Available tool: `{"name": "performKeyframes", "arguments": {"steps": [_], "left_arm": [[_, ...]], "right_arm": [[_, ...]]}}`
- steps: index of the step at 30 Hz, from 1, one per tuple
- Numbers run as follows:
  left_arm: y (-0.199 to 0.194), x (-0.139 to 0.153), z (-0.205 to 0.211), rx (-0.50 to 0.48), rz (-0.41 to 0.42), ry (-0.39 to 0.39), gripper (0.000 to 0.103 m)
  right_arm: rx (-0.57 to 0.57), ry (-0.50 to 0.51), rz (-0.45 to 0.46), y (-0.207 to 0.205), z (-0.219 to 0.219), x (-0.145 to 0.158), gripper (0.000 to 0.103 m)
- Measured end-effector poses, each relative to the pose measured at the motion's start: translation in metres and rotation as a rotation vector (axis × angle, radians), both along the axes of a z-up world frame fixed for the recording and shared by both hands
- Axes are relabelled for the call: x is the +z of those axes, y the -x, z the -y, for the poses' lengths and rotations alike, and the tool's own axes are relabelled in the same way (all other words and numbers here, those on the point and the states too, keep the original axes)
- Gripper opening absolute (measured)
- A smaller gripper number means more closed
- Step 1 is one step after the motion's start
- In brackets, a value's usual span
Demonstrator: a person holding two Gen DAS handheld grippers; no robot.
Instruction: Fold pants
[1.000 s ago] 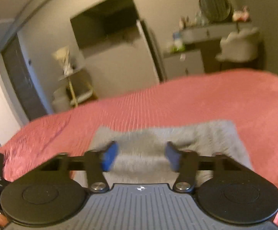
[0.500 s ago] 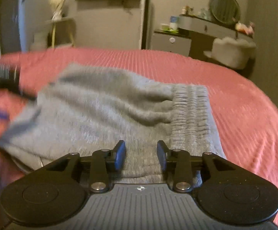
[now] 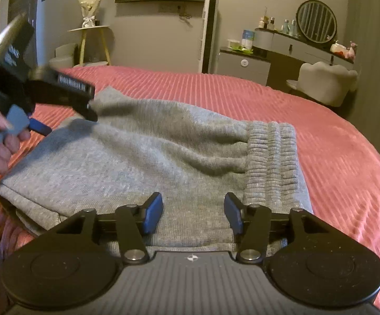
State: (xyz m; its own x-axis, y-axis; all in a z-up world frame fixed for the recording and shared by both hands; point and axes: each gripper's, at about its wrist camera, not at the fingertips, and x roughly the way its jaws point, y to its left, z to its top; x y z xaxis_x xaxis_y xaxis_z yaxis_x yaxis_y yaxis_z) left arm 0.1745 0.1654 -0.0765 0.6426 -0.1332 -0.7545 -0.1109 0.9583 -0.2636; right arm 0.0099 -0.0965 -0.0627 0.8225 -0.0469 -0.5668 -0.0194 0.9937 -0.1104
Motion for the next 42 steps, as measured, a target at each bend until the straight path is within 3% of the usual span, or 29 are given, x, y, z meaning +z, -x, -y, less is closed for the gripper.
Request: {"name": "performKeyframes", "arguments": {"steps": [6, 12, 20, 23, 27, 32, 36, 39, 42], "left_arm": [[0.003, -0.003, 0.000, 0.005, 0.031, -0.027, 0.100], [0.014, 0.000, 0.001, 0.062, 0.074, -0.135, 0.100], [0.020, -0.006, -0.021, 0.208, -0.024, -0.156, 0.099], [0.026, -0.001, -0.022, 0.210, -0.007, -0.124, 0.099], [0.038, 0.012, -0.019, 0.155, 0.040, -0.086, 0.099], [0.056, 0.033, -0.023, -0.027, 0.119, 0.022, 0.099], [0.056, 0.029, -0.019, -0.217, 0.057, 0.057, 0.099], [0.056, 0.027, -0.016, -0.286, 0.045, 0.055, 0.099], [0.053, 0.023, -0.016, -0.364, 0.034, 0.124, 0.099]], "right_arm": [[0.012, 0.011, 0.005, -0.002, -0.001, -0.001, 0.062], [0.019, 0.004, 0.006, -0.002, 0.002, 0.000, 0.063], [0.030, 0.004, 0.000, -0.002, 0.000, -0.001, 0.072], [0.036, 0.007, -0.005, -0.002, -0.003, -0.001, 0.075], [0.053, 0.007, -0.017, -0.005, -0.008, -0.001, 0.086], [0.084, 0.002, -0.028, -0.008, -0.010, -0.003, 0.097], [0.105, 0.026, -0.050, -0.012, -0.013, 0.001, 0.100], [0.138, -0.073, -0.116, -0.017, 0.000, 0.020, 0.102], [0.170, -0.257, -0.103, -0.012, 0.040, 0.048, 0.103]]}}
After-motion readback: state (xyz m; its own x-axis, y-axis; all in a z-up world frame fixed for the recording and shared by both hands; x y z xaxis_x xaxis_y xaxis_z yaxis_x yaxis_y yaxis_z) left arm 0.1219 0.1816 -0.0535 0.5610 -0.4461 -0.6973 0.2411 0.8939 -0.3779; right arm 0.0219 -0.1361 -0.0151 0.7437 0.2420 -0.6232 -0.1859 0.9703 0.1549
